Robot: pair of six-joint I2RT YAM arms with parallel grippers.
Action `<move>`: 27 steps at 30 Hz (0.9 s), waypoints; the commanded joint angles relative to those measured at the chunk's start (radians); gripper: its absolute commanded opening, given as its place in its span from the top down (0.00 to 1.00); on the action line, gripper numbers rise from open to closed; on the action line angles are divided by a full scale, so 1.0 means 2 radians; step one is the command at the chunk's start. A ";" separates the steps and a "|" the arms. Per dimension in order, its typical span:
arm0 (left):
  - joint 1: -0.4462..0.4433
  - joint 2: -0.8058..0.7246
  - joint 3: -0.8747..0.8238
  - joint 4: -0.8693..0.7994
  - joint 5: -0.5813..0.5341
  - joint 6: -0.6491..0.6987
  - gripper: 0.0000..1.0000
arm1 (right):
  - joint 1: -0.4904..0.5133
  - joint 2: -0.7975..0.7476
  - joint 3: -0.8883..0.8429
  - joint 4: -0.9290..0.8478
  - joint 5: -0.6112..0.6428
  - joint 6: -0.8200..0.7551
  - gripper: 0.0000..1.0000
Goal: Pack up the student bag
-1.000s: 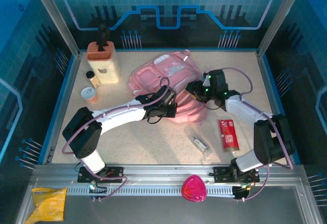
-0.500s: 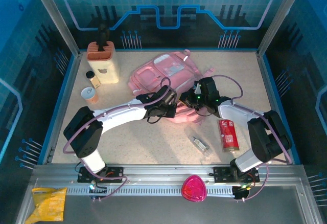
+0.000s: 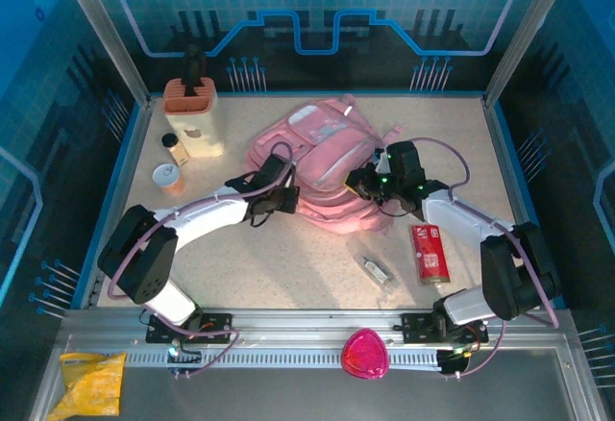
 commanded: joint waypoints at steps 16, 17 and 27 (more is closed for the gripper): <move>0.108 0.034 0.037 0.013 0.045 -0.006 0.98 | 0.033 -0.007 -0.007 -0.001 0.016 -0.040 0.79; 0.108 0.031 0.038 0.004 0.051 -0.006 0.90 | 0.033 -0.016 -0.008 -0.008 0.019 -0.045 0.72; 0.067 -0.084 -0.033 -0.009 0.125 -0.128 0.46 | -0.002 -0.161 -0.014 -0.239 0.153 -0.153 0.17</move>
